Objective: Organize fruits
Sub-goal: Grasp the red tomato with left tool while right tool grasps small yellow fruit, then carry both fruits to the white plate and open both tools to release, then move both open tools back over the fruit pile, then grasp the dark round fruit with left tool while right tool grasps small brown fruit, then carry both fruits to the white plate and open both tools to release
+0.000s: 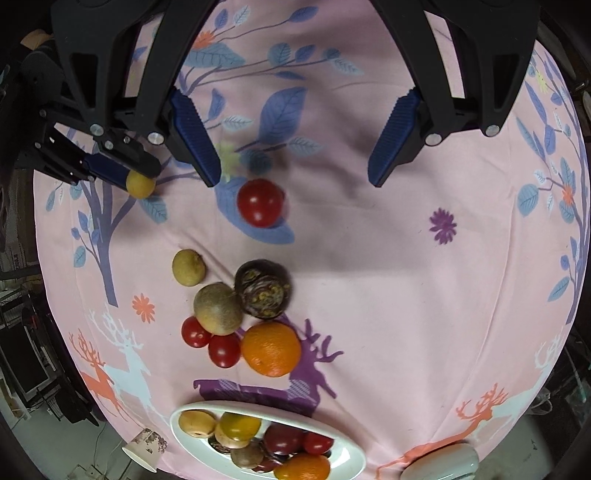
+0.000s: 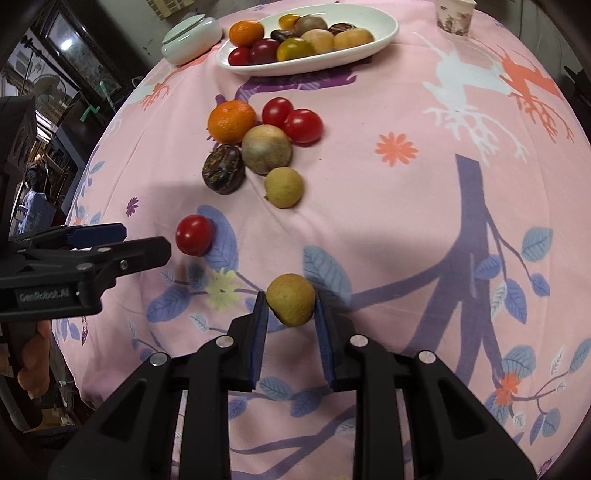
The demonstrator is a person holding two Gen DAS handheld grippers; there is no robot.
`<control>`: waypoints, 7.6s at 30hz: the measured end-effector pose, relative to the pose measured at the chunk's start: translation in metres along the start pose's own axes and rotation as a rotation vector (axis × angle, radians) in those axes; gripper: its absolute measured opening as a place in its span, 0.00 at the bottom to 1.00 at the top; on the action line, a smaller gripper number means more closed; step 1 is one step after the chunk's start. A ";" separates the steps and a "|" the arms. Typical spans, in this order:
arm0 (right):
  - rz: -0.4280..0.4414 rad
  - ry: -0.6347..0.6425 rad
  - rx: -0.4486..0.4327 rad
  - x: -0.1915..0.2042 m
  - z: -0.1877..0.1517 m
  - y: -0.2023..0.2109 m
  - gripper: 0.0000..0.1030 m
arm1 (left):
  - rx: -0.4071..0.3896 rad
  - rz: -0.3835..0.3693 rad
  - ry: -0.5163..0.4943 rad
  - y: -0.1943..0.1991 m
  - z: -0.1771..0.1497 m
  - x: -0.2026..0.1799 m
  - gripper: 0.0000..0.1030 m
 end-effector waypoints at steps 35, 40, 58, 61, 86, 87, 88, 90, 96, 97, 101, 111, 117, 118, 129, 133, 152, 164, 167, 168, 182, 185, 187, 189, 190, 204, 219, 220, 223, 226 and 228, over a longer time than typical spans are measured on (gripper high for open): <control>-0.001 0.004 -0.031 -0.004 0.007 0.019 0.25 | -0.048 -0.036 0.011 0.003 0.001 0.017 0.29; 0.004 0.007 -0.071 -0.003 0.022 0.036 0.25 | -0.101 -0.038 0.003 0.027 0.013 0.017 0.29; 0.024 0.043 -0.257 -0.007 0.148 0.088 0.25 | -0.223 -0.075 -0.067 0.077 0.112 0.004 0.29; 0.030 0.042 -0.267 -0.010 0.171 0.083 0.25 | -0.225 -0.088 -0.074 0.074 0.131 -0.001 0.29; 0.161 -0.144 -0.243 -0.051 0.264 0.012 0.27 | -0.196 -0.071 -0.036 0.009 0.205 -0.005 0.41; 0.169 -0.148 -0.243 -0.052 0.263 0.012 0.27 | -0.199 -0.064 -0.033 0.010 0.205 -0.004 0.45; 0.169 -0.150 -0.242 -0.053 0.262 0.013 0.27 | -0.202 -0.066 -0.029 0.012 0.205 -0.004 0.45; 0.157 -0.151 -0.246 -0.054 0.259 0.018 0.27 | -0.205 -0.067 -0.027 0.016 0.203 -0.003 0.46; 0.142 -0.155 -0.235 -0.060 0.231 0.026 0.27 | -0.217 -0.046 -0.031 0.028 0.187 0.001 0.50; 0.136 -0.166 -0.233 -0.063 0.222 0.027 0.27 | -0.219 -0.044 -0.030 0.030 0.183 0.003 0.50; 0.114 -0.170 -0.212 -0.065 0.190 0.029 0.27 | -0.198 -0.047 -0.010 0.029 0.160 0.009 0.53; 0.089 -0.122 -0.131 -0.049 0.109 0.026 0.27 | -0.120 -0.039 0.025 0.015 0.089 0.022 0.54; 0.096 -0.113 -0.084 -0.040 0.077 0.022 0.27 | -0.103 -0.028 0.002 0.016 0.059 0.014 0.55; 0.093 -0.113 -0.079 -0.039 0.073 0.022 0.27 | -0.100 -0.030 0.004 0.016 0.056 0.014 0.55; 0.078 -0.069 -0.044 -0.020 0.046 0.017 0.28 | -0.069 -0.029 0.001 0.012 0.030 0.011 0.60; 0.064 -0.042 -0.034 -0.010 0.045 0.011 0.29 | -0.064 -0.030 -0.001 0.011 0.023 0.013 0.61; -0.084 0.098 -0.055 0.023 0.068 -0.011 0.51 | -0.078 -0.022 0.081 0.023 0.005 0.048 0.67; -0.225 0.180 -0.038 0.036 0.075 -0.030 0.28 | -0.089 -0.001 0.117 0.024 0.004 0.060 0.79; -0.201 0.162 -0.037 0.033 0.075 -0.028 0.27 | -0.086 0.006 0.116 0.022 0.006 0.059 0.80; -0.191 0.148 -0.043 0.030 0.075 -0.025 0.27 | -0.085 0.006 0.116 0.021 0.007 0.058 0.80; -0.068 -0.051 -0.042 -0.028 0.039 0.004 0.27 | -0.073 0.009 -0.033 0.002 0.036 0.005 0.81; -0.060 -0.069 -0.047 -0.033 0.038 0.005 0.27 | -0.073 0.014 -0.059 -0.005 0.046 -0.007 0.81; -0.051 -0.072 -0.051 -0.035 0.039 0.007 0.27 | -0.075 0.016 -0.071 -0.008 0.051 -0.012 0.81; -0.046 -0.072 -0.058 -0.035 0.041 0.009 0.27 | -0.071 0.019 -0.083 -0.013 0.056 -0.016 0.80; -0.042 -0.073 -0.060 -0.036 0.042 0.009 0.27 | -0.068 0.022 -0.092 -0.015 0.058 -0.018 0.80; -0.020 -0.066 -0.048 -0.034 0.047 0.006 0.27 | -0.078 0.077 -0.156 -0.036 0.065 -0.020 0.41; 0.006 -0.066 -0.094 -0.027 0.054 0.030 0.27 | -0.100 -0.040 -0.037 0.011 0.045 0.008 0.41; 0.014 -0.067 -0.105 -0.027 0.056 0.035 0.27 | -0.106 -0.038 -0.040 0.016 0.045 0.008 0.41; 0.026 -0.061 -0.142 -0.025 0.067 0.050 0.27 | -0.148 -0.039 -0.058 0.035 0.049 0.006 0.41; 0.035 -0.049 -0.182 -0.023 0.083 0.066 0.27 | -0.185 -0.056 -0.074 0.055 0.061 0.002 0.41; 0.037 -0.040 -0.211 -0.020 0.095 0.075 0.27 | -0.211 -0.063 -0.084 0.066 0.070 -0.001 0.41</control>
Point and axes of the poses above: each gripper's, at about its wrist camera, not at the fingertips, and y roughly against the way its jaws point, x to its left, z to its top, the point moved 3 cm from there along -y, roughly the way its jaws point, and after that the axes turned 7 degrees about x, right-handed, at the moved point
